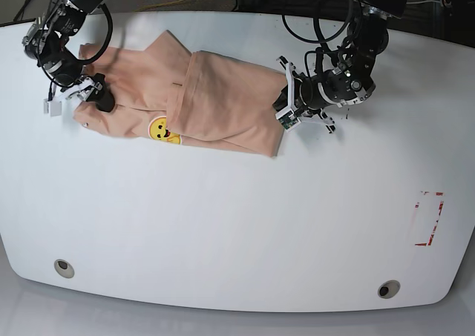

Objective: Layout the t-shirt on the table in an organized manner, then fold the t-shirt properly
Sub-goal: 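Lower the right gripper onto the smiley-patch end and grasp it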

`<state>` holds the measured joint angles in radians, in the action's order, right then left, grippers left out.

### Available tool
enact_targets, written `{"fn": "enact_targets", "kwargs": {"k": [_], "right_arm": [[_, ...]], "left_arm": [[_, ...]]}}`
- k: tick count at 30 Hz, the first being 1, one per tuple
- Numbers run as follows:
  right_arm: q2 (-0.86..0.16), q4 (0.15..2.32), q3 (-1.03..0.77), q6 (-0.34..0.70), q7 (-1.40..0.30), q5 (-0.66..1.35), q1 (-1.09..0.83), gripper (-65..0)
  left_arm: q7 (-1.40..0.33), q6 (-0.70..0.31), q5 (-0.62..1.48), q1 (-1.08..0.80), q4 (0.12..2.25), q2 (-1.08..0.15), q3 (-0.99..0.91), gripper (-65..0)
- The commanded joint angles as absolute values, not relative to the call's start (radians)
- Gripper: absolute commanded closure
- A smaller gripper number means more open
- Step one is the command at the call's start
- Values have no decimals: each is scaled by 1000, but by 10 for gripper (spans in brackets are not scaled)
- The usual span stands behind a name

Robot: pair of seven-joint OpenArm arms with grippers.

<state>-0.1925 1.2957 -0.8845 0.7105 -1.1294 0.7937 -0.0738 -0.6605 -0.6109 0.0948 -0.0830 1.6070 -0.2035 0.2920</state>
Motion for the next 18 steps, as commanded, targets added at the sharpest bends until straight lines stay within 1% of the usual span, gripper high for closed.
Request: {"fn": "enact_targets", "kwargs": {"k": [1, 3, 5, 7, 9, 18], "right_arm": [[-196, 1297, -883, 698, -1190, 740, -85, -224], [-196, 1297, -883, 698, -1190, 740, -87, -141], [-196, 1299, -883, 698, -1190, 740, -94, -76], [-194, 1317, -883, 698, -1190, 740, -99, -24], [-193, 1349, -883, 698, -1191, 740, -102, -11], [-156, 1575, -883, 698, -1262, 740, -120, -11]], "left_arm": [[-661, -616, 101, -77, 1621, -206, 289, -25], [-661, -616, 101, -77, 1621, -206, 289, -25], [-661, -616, 101, -77, 1621, -206, 289, -25], [-661, -616, 101, -77, 1621, -205, 289, -25], [-661, -616, 101, -77, 1620, -205, 289, -25], [-661, -616, 101, -77, 1618, -205, 289, -25]]}}
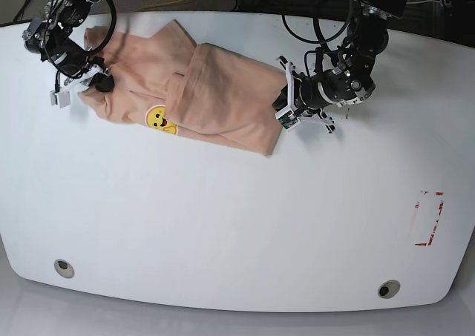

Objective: Layout the t-shirt on the table in an organized manner, then fold the t-shirt properly
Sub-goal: 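Lower the right gripper onto the smiley-patch end and grasp it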

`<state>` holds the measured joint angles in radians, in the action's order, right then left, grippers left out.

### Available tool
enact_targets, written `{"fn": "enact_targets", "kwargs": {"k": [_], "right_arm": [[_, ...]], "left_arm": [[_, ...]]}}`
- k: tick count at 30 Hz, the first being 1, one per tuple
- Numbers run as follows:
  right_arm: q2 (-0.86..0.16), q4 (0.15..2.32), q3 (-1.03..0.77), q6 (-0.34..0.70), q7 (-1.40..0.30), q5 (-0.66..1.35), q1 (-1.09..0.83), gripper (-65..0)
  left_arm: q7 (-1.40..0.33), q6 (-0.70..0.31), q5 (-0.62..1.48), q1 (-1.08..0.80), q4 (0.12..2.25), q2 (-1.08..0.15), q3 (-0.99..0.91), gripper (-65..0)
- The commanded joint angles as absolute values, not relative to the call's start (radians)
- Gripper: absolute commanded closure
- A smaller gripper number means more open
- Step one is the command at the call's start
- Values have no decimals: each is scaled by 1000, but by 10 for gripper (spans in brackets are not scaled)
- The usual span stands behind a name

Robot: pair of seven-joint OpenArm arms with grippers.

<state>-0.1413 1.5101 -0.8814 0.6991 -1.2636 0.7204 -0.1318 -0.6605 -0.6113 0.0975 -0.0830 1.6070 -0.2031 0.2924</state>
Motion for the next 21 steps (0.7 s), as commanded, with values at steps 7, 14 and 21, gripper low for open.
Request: {"fn": "enact_targets", "kwargs": {"k": [7, 14, 21], "right_arm": [[-117, 1692, -883, 698, -1308, 742, -120, -11], [-99, 1784, -860, 698, -1334, 796, -125, -11], [-96, 1830, -822, 698, -1366, 878, -127, -11]], "left_arm": [[-664, -616, 99, -77, 1618, -205, 291, -25], [-664, -616, 99, -77, 1618, -203, 291, -25], [-665, -616, 99, -77, 1618, -203, 292, -25]]}}
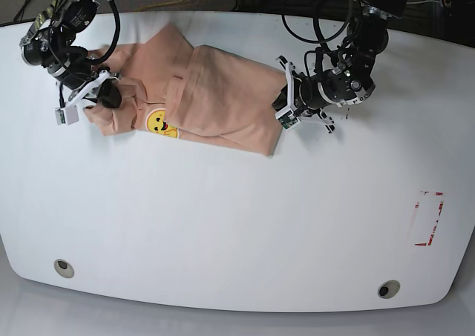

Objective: Layout the t-shirt on the table in an organized manner, then fold the t-shirt properly
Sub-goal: 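Lower the right gripper onto the smiley-patch end and grasp it, then fold the grasped end over toward the left gripper with the right gripper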

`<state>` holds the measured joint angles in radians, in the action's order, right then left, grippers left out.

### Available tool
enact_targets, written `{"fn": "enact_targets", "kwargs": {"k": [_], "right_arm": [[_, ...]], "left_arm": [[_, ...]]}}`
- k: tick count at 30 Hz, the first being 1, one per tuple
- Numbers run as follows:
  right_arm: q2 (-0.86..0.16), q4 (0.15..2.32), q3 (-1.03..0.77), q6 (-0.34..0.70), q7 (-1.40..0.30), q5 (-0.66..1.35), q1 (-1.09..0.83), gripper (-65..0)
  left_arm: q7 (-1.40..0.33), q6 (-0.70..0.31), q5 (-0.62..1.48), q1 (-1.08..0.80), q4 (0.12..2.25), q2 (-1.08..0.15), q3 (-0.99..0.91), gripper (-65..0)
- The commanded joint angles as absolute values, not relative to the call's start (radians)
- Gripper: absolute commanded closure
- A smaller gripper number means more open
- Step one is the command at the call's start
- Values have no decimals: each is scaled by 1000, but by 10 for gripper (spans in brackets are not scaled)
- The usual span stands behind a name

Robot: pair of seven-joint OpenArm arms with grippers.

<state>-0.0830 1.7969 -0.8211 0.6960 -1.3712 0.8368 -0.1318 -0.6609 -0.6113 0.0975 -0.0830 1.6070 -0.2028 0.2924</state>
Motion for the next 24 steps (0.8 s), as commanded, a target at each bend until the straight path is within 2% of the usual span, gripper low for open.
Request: {"fn": "enact_targets", "kwargs": {"k": [1, 6, 24], "right_arm": [[-94, 1837, -811, 698, -1376, 892, -127, -11], [-88, 1877, -751, 698, -1382, 944, -128, -11], [68, 1922, -564, 698, -1383, 951, -131, -11]], "left_arm": [[-665, -616, 99, -79, 1618, -203, 292, -25], [-665, -616, 99, -79, 1618, -202, 294, -25], [-665, -615, 99, -91, 1618, -200, 292, -25]]}}
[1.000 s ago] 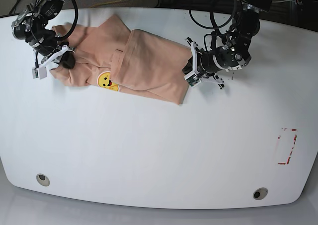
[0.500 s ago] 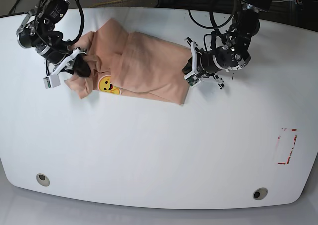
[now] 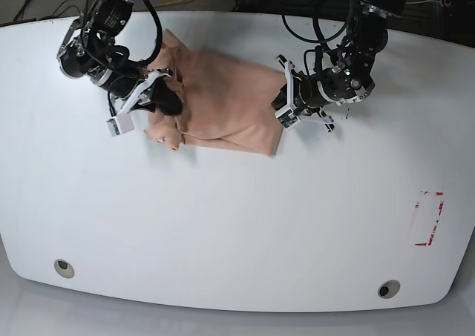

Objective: Layout the t-shirt on the table in an organized manner, then fold the t-shirt properly
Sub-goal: 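Fold the grasped end over toward the left gripper with the right gripper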

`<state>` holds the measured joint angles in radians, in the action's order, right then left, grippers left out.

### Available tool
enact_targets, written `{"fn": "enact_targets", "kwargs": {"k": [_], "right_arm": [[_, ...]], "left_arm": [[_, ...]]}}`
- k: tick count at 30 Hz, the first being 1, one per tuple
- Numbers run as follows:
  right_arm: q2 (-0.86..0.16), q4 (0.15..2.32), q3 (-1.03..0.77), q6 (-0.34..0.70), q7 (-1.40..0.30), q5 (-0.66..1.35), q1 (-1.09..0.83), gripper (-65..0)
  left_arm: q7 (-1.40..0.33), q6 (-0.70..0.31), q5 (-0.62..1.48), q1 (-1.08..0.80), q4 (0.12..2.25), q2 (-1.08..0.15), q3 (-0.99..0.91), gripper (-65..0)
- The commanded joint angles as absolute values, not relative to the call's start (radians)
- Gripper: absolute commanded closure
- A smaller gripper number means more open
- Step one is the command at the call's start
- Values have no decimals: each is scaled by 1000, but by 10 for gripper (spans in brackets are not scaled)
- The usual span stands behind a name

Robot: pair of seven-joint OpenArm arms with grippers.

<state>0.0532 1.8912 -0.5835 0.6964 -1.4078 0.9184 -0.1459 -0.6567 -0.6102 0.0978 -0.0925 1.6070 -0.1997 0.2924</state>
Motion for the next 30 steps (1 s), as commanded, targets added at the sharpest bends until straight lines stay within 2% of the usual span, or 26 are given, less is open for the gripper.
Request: {"fn": "enact_targets", "kwargs": {"k": [1, 9, 20, 30], "right_arm": [[82, 1922, -549, 698, -1383, 951, -130, -11], [134, 1917, -490, 698, -1379, 943, -107, -11], [153, 1911, -394, 698, -1342, 823, -73, -11], [157, 1839, -384, 698, -1330, 812, -31, -11]], "left_arm": [[-665, -615, 99, -91, 1618, -200, 292, -25], [-665, -615, 99, -91, 1618, -200, 294, -25], [-665, -615, 99, -91, 1618, -200, 294, -25], [-665, -615, 99, -91, 1618, -199, 295, -25]]}}
